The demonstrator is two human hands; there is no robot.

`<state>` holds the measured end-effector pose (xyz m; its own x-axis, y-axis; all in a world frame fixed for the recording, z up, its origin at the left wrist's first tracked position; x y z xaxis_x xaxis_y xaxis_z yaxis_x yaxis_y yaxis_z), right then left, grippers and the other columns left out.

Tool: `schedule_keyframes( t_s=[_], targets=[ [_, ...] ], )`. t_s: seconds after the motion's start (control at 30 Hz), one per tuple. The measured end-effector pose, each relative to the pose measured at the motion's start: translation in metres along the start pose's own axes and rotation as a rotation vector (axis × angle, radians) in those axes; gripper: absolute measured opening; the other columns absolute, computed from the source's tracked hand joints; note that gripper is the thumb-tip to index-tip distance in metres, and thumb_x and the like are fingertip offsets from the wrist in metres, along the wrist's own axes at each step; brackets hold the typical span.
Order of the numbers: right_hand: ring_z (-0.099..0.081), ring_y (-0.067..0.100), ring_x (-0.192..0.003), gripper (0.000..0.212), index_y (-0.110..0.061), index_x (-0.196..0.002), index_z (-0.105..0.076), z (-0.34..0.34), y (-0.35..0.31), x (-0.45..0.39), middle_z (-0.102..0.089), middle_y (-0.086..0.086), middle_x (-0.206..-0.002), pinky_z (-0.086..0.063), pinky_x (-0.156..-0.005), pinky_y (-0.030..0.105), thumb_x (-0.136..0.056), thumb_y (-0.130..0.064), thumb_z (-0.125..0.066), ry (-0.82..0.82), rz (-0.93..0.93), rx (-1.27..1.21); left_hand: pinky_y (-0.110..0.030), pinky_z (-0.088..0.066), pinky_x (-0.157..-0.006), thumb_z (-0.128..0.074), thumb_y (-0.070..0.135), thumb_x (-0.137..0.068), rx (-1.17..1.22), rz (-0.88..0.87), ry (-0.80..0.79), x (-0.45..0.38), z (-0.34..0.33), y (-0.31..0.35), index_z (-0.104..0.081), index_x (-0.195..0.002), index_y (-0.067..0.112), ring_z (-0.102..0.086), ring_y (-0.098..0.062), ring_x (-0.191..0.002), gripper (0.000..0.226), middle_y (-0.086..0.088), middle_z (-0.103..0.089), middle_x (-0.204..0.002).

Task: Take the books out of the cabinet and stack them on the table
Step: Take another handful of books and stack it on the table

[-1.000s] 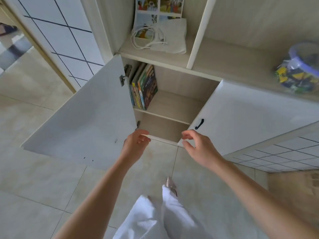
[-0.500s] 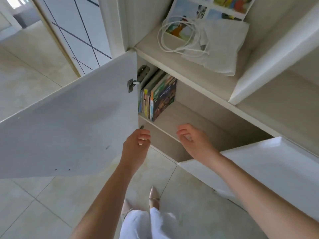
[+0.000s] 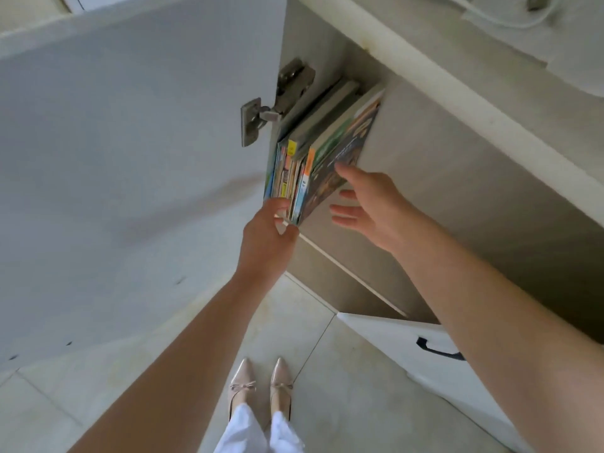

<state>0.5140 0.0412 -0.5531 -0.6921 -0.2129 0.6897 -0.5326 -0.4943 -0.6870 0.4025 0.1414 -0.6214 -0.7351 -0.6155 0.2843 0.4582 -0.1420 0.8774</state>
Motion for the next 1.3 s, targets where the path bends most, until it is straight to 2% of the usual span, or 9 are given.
schedule_keyframes(
  t_s=[0.17, 0.27, 0.37, 0.53, 0.7, 0.77, 0.9, 1.1, 1.3],
  targets=[
    [-0.067, 0.026, -0.088, 0.035, -0.014, -0.125, -0.049, -0.004, -0.04, -0.042, -0.063, 0.01, -0.097, -0.059, -0.066, 0.037, -0.097, -0.034, -0.041, 0.16, 0.088, 0.002, -0.032, -0.051, -0.094, -0.059, 0.009, -0.087, 0.01, -0.111, -0.012, -0.026, -0.018, 0.004, -0.033, -0.146, 0.024, -0.051, -0.019, -0.122, 0.066, -0.002, -0.045, -0.141],
    [-0.062, 0.034, -0.094, 0.04, -0.016, -0.125, -0.042, -0.014, -0.055, -0.051, -0.057, 0.013, -0.099, -0.058, -0.077, 0.049, -0.091, -0.036, -0.052, 0.073, 0.035, 0.016, -0.023, -0.043, -0.087, -0.063, 0.014, -0.087, -0.014, -0.164, -0.013, -0.033, -0.024, 0.008, -0.027, -0.149, 0.025, -0.045, -0.016, -0.125, 0.073, -0.001, -0.041, -0.142],
    [-0.061, 0.042, -0.101, 0.046, -0.012, -0.127, -0.044, -0.027, -0.055, -0.052, -0.057, 0.019, -0.116, -0.056, -0.081, 0.056, -0.084, -0.021, -0.061, -0.026, -0.007, 0.097, -0.022, -0.042, -0.086, -0.06, 0.009, -0.086, 0.013, -0.17, -0.001, -0.035, -0.026, 0.009, -0.026, -0.149, 0.023, -0.045, -0.016, -0.123, 0.073, -0.002, -0.038, -0.143],
    [-0.064, 0.044, -0.099, 0.042, -0.007, -0.125, -0.045, -0.024, -0.047, -0.059, -0.059, 0.024, -0.115, -0.057, -0.079, 0.056, -0.084, -0.007, -0.053, -0.05, 0.002, 0.126, -0.043, -0.057, -0.086, -0.063, 0.011, -0.084, 0.166, -0.143, 0.048, -0.037, -0.031, 0.002, -0.031, -0.143, 0.029, -0.053, -0.018, -0.116, 0.07, 0.004, -0.041, -0.138],
    [-0.071, 0.036, -0.071, 0.041, -0.008, -0.123, -0.044, -0.008, -0.032, -0.063, -0.065, 0.023, -0.099, -0.06, -0.055, 0.045, -0.084, -0.001, -0.055, 0.03, -0.014, 0.146, -0.022, -0.05, -0.074, -0.059, 0.007, -0.086, 0.13, -0.135, 0.083, -0.034, -0.036, -0.002, -0.036, -0.143, 0.024, -0.054, -0.008, -0.105, 0.064, 0.003, -0.041, -0.141],
    [-0.071, 0.036, -0.071, 0.036, -0.006, -0.12, -0.047, -0.009, -0.029, -0.063, -0.066, 0.023, -0.095, -0.06, -0.058, 0.045, -0.086, -0.003, -0.057, 0.02, -0.028, 0.128, -0.021, -0.051, -0.076, -0.06, 0.004, -0.085, 0.122, -0.18, 0.088, -0.031, -0.038, -0.002, -0.039, -0.14, 0.023, -0.05, -0.015, -0.117, 0.061, 0.002, -0.042, -0.139],
    [-0.071, 0.036, -0.073, 0.041, -0.007, -0.123, -0.045, -0.011, -0.029, -0.065, -0.065, 0.021, -0.095, -0.06, -0.058, 0.044, -0.086, -0.01, -0.062, 0.063, -0.03, 0.123, -0.039, -0.054, -0.091, -0.058, -0.001, -0.082, 0.127, -0.208, 0.066, -0.031, -0.039, -0.006, -0.042, -0.135, 0.024, -0.044, -0.022, -0.127, 0.061, 0.0, -0.043, -0.139],
    [-0.072, 0.035, -0.072, 0.029, -0.005, -0.116, -0.048, -0.009, -0.031, -0.067, -0.065, 0.021, -0.087, -0.061, -0.068, 0.048, -0.087, -0.001, -0.054, 0.107, -0.017, 0.202, -0.015, -0.047, -0.081, -0.056, -0.001, -0.083, 0.148, -0.187, 0.011, -0.037, -0.043, -0.009, -0.04, -0.131, 0.027, -0.051, -0.016, -0.119, 0.057, 0.003, -0.054, -0.128],
    [-0.071, 0.034, -0.072, 0.021, -0.004, -0.106, -0.051, -0.007, -0.034, -0.066, -0.066, 0.023, -0.087, -0.06, -0.074, 0.05, -0.086, 0.001, -0.054, 0.095, 0.005, 0.242, -0.021, -0.05, -0.079, -0.062, 0.008, -0.084, 0.099, -0.164, 0.058, -0.046, -0.042, -0.015, -0.04, -0.138, 0.026, -0.054, -0.015, -0.116, 0.061, 0.005, -0.054, -0.131]
  ],
)
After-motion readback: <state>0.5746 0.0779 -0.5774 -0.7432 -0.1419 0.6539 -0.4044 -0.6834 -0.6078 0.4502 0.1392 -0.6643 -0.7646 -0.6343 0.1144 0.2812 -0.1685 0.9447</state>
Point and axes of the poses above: each hand's wrist, its own x-axis away from the middle knuckle, its own z-axis out of the back of the hand, y = z × x, the point moved 4 cm from there along -x, towards the middle knuckle
